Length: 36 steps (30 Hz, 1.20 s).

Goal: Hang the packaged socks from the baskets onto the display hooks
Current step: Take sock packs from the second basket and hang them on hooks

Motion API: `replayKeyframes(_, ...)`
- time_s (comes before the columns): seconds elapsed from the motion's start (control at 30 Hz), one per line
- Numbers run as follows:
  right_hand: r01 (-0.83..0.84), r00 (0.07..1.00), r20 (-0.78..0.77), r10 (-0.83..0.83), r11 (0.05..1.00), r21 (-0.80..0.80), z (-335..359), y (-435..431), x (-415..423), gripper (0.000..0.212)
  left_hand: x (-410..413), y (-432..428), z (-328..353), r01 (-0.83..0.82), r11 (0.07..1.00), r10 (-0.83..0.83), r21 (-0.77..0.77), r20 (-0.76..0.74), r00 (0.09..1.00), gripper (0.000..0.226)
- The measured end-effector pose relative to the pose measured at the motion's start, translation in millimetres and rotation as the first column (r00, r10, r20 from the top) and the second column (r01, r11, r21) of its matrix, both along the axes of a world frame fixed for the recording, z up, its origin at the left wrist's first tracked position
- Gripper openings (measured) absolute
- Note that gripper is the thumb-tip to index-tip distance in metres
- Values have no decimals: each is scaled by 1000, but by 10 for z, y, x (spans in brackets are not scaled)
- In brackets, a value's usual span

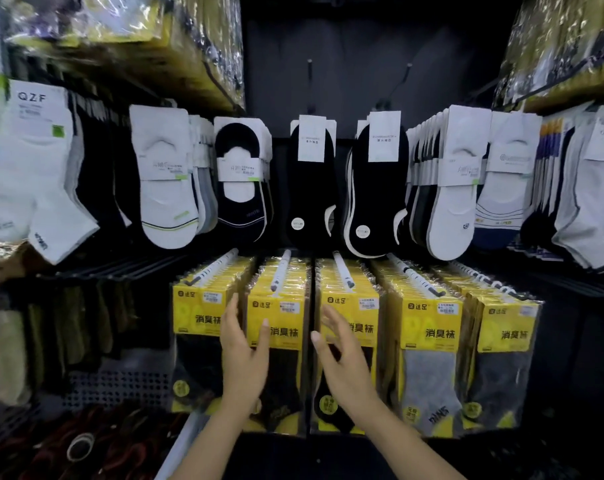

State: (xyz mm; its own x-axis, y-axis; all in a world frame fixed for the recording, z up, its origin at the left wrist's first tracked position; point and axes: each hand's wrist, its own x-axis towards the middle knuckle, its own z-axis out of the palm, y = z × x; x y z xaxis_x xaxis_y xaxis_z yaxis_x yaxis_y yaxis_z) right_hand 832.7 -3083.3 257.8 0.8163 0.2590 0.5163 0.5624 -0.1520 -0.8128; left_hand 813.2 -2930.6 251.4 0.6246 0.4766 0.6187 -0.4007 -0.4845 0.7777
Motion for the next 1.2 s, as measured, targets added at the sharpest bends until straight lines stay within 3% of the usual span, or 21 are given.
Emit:
replayKeyframes(0.1, -92, 982, -165, 92, 996, 9, -30, 264, 35, 64, 52, 144, -55, 92, 994, -100, -61, -131, 986, 75)
replayKeyframes(0.27, -58, 979, -193, 65, 997, 45, 11, 511, 118, 62, 155, 253, 26, 167, 986, -165, -3, -151, 975, 69)
replayKeyframes(0.6, 37, 989, -147, -30, 998, 49, -92, 667, 243, 63, 309, 277, -70, 265, 964, -266, -27, -152, 952, 59)
replayKeyframes(0.73, 76, 993, -97, -71, 996, 52, -81, 698, 287, 82, 406, 282, -63, 272, 962, -274, -36, -156, 949, 62)
replayKeyframes(0.83, 73, 993, -101, -67, 996, 57, -119, 685, 282, 65, 381, 295, -82, 270, 961, -275, -55, -115, 955, 59)
replayKeyframes(0.93, 68, 996, -63, -66, 997, 46, -145, 647, 240, 73, 281, 291, -123, 263, 961, -270, -80, -83, 959, 72)
replayKeyframes(1.0, 65, 998, 5, -65, 997, 52, -128, 625, 190, 66, 183, 289, -146, 243, 967, -247, -73, -59, 967, 75)
replayKeyframes(1.2, 155, 945, 292, -150, 988, 7, -11, 668, 58, 58, -88, 518, -57, 84, 996, -81, -35, 82, 993, 55)
